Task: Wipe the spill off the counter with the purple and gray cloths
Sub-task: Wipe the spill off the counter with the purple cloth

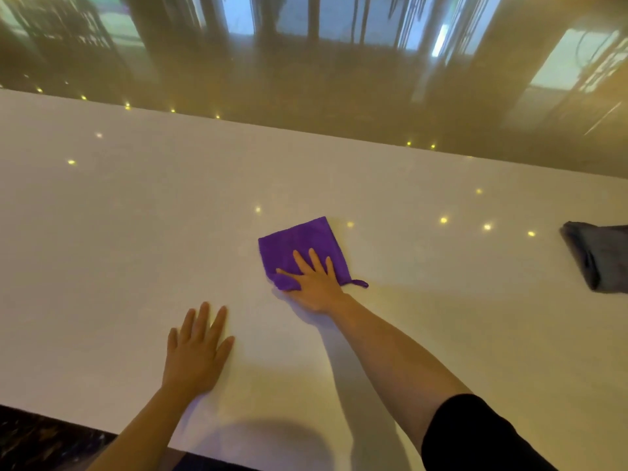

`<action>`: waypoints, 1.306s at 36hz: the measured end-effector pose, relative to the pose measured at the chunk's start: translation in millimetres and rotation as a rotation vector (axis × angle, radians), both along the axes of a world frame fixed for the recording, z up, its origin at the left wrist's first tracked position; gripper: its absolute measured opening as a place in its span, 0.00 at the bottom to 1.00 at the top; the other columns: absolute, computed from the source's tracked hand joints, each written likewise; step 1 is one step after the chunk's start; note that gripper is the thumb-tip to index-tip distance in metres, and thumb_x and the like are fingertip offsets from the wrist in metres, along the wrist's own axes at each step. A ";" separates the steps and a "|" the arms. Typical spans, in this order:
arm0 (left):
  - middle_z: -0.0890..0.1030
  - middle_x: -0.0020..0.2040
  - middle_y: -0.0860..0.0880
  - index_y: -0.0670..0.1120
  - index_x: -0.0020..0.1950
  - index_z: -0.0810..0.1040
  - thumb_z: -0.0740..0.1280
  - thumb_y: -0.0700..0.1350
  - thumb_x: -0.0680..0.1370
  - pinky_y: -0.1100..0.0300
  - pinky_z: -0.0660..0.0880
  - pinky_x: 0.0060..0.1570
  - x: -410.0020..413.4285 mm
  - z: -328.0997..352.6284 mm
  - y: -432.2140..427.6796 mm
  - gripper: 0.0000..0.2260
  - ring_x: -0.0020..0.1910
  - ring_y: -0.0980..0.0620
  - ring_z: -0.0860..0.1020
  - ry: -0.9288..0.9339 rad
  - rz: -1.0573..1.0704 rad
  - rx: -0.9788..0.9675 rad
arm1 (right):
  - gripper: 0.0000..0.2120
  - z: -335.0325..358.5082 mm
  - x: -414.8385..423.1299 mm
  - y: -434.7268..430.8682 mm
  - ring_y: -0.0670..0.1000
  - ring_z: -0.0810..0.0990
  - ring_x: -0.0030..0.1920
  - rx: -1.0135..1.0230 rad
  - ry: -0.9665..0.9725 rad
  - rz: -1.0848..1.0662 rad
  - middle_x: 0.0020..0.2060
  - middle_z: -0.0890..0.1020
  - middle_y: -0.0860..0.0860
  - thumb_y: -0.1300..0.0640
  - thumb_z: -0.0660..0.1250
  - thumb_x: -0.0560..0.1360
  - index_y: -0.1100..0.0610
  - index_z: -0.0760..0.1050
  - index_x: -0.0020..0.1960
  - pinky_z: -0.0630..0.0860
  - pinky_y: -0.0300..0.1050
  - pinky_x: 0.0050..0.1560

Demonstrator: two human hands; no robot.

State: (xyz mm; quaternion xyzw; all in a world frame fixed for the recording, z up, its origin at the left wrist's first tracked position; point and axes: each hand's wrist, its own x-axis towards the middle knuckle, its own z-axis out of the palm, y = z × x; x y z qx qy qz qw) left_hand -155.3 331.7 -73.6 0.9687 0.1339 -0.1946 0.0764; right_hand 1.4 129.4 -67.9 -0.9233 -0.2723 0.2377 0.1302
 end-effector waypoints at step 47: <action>0.45 0.78 0.46 0.53 0.75 0.42 0.46 0.54 0.80 0.44 0.49 0.74 -1.2 1.3 -0.4 0.25 0.77 0.45 0.44 -0.067 0.005 0.001 | 0.24 9.5 -174.2 -186.5 0.55 0.51 0.76 0.337 0.019 -0.642 0.74 0.57 0.53 0.51 0.61 0.78 0.34 0.55 0.67 0.43 0.57 0.76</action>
